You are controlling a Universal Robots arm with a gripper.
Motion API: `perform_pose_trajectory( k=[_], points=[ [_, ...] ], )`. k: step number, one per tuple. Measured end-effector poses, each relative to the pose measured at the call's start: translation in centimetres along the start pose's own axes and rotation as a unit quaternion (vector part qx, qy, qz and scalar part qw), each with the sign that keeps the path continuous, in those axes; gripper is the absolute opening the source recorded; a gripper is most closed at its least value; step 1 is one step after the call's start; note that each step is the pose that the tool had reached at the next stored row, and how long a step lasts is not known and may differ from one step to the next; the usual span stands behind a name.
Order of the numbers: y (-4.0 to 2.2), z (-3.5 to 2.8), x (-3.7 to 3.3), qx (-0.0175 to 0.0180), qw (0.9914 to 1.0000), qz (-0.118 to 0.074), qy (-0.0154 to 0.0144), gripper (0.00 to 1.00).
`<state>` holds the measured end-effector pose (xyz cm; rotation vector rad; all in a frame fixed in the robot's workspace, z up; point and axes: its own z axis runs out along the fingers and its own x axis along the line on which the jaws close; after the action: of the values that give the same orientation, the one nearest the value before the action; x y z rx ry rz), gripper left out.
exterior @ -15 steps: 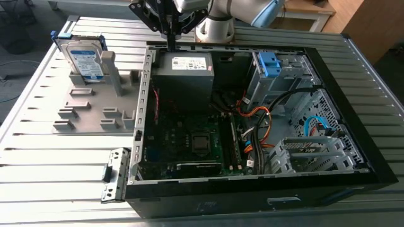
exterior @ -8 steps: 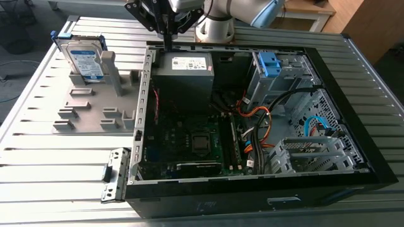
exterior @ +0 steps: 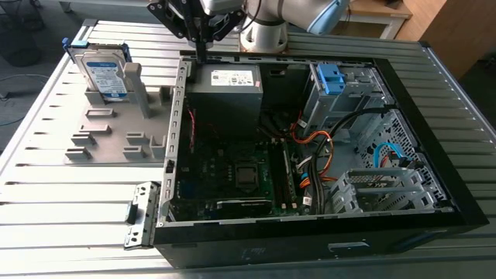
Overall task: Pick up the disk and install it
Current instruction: 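Reach for the disk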
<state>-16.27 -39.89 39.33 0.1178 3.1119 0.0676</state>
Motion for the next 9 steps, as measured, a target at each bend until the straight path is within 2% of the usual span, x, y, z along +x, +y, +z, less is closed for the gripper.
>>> perform_pose_trajectory(
  k=[9],
  points=[
    [-0.06, -0.02, 0.73, 0.0, 1.0, 0.0, 0.0, 0.11]
  ],
)
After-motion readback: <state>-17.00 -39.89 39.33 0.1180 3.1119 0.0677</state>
